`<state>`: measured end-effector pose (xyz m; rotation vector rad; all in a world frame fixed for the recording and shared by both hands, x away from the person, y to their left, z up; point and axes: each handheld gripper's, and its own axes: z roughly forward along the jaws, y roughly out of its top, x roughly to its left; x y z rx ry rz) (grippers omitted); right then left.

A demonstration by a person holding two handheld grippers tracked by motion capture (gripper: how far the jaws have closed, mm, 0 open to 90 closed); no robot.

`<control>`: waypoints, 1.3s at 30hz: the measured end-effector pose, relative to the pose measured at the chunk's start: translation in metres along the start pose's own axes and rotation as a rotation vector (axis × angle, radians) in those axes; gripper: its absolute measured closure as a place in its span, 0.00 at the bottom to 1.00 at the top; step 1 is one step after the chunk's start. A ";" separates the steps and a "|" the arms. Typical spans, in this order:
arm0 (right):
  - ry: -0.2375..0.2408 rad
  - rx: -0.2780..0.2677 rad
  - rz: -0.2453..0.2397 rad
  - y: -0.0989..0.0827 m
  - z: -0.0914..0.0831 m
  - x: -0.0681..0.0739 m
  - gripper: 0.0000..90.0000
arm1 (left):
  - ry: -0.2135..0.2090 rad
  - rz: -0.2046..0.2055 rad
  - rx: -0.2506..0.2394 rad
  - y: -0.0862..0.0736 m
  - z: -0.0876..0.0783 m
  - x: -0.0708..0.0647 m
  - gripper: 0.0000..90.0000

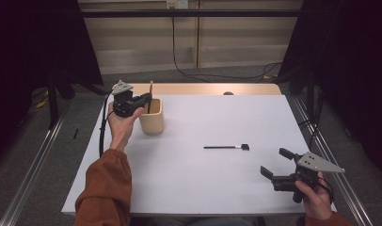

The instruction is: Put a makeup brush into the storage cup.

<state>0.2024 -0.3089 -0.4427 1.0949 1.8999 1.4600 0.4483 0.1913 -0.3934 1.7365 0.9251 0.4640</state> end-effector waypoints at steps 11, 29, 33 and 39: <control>0.001 -0.002 -0.001 0.000 0.000 0.000 0.00 | 0.013 -0.058 0.013 -0.003 -0.003 0.004 0.72; -0.001 -0.007 0.005 0.000 -0.001 0.000 0.00 | 0.038 -0.069 0.015 0.000 -0.014 0.005 0.02; -0.003 -0.007 0.004 0.000 -0.001 0.000 0.00 | 0.031 -0.051 -0.004 -0.002 -0.018 -0.001 0.02; 0.000 -0.007 0.002 0.001 -0.001 0.000 0.00 | 0.039 -0.017 0.005 -0.003 -0.023 -0.012 0.02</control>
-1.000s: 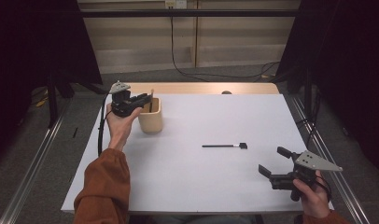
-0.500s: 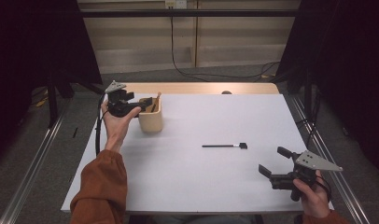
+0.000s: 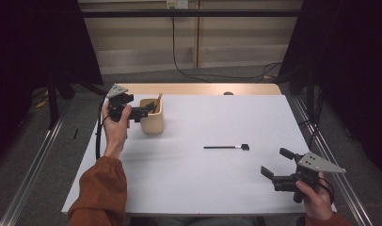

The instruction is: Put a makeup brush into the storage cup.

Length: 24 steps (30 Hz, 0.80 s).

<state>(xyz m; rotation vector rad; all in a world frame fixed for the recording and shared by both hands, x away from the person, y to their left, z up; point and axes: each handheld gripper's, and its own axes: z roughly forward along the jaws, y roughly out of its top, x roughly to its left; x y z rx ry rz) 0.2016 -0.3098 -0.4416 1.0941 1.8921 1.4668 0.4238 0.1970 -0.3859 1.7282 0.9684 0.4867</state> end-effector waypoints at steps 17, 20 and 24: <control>0.001 0.004 -0.003 0.000 0.000 0.000 0.00 | -0.023 0.036 -0.033 -0.013 -0.019 -0.020 0.02; -0.001 0.002 -0.002 0.000 0.000 0.000 0.00 | -0.010 0.029 -0.055 -0.015 -0.025 -0.021 0.02; 0.000 0.003 -0.004 0.000 0.000 0.000 0.00 | -0.002 0.031 -0.063 -0.017 -0.035 -0.023 0.02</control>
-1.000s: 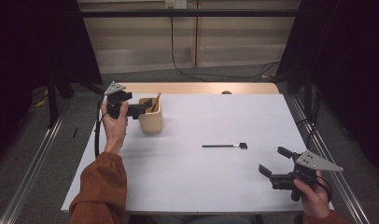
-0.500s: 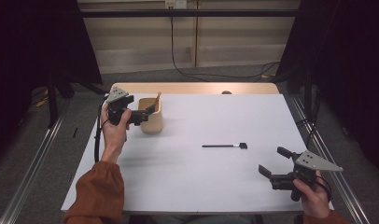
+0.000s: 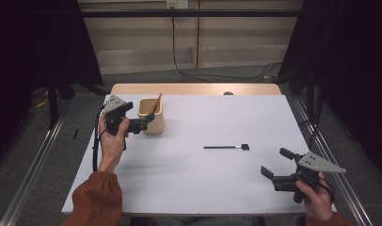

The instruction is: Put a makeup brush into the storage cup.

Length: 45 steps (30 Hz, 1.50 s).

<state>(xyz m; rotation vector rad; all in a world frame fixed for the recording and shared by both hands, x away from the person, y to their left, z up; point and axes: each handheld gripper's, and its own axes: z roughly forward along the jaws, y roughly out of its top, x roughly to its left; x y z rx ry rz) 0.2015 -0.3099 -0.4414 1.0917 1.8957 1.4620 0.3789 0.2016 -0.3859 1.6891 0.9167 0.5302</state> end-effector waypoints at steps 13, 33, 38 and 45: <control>0.000 -0.002 0.003 0.000 0.000 0.000 0.00 | 0.027 0.001 -0.043 -0.020 -0.027 -0.001 0.04; -0.001 0.001 0.002 0.000 0.000 0.000 0.00 | 0.025 -0.012 -0.039 -0.054 -0.070 -0.019 0.02; -0.002 0.001 0.003 0.000 0.001 0.000 0.00 | 0.032 -0.011 -0.067 -0.059 -0.082 -0.027 0.02; -0.002 0.001 0.004 0.000 0.001 0.000 0.00 | 0.018 0.016 -0.079 -0.071 -0.094 -0.037 0.02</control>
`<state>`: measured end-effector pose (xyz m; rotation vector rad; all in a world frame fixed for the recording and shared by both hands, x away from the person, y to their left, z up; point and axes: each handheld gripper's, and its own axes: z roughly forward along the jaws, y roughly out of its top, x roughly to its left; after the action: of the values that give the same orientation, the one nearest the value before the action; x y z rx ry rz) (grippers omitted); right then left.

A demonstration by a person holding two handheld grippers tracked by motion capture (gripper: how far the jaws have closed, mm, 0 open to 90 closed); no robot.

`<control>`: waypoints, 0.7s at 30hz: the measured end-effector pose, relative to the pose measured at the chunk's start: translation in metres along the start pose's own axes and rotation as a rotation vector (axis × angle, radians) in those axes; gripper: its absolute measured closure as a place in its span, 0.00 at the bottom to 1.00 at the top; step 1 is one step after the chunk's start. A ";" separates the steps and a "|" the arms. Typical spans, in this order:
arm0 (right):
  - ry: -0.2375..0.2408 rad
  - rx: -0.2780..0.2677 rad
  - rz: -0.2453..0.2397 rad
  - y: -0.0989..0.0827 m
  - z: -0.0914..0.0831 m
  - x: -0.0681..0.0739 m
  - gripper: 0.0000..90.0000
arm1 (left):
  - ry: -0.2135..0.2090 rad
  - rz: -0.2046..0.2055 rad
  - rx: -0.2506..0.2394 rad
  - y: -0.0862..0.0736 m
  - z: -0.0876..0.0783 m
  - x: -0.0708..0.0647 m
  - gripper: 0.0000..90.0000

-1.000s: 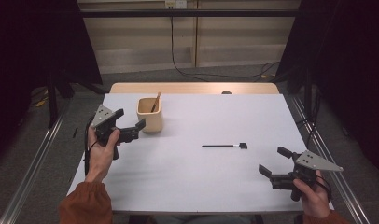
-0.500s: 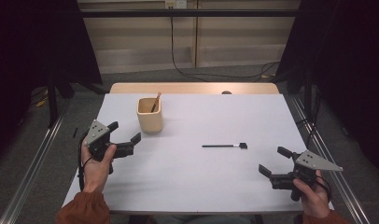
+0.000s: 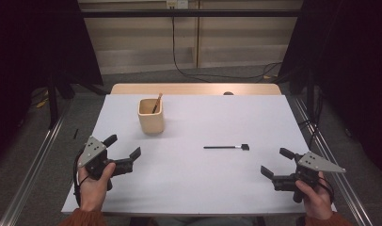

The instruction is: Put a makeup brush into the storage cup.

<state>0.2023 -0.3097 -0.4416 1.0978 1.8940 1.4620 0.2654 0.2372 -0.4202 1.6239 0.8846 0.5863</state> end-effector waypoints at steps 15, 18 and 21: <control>-0.017 -0.010 0.012 0.001 0.002 -0.001 0.00 | 0.001 -0.059 0.049 -0.023 -0.024 -0.019 0.02; -0.012 -0.005 0.006 0.001 0.003 -0.001 0.00 | -0.007 -0.046 0.043 -0.023 -0.027 -0.020 0.02; -0.011 -0.008 0.005 0.001 0.002 -0.001 0.00 | -0.021 -0.035 0.046 -0.023 -0.027 -0.022 0.02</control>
<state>0.2044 -0.3091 -0.4413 1.1047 1.8777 1.4623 0.2262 0.2378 -0.4342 1.6501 0.9150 0.5273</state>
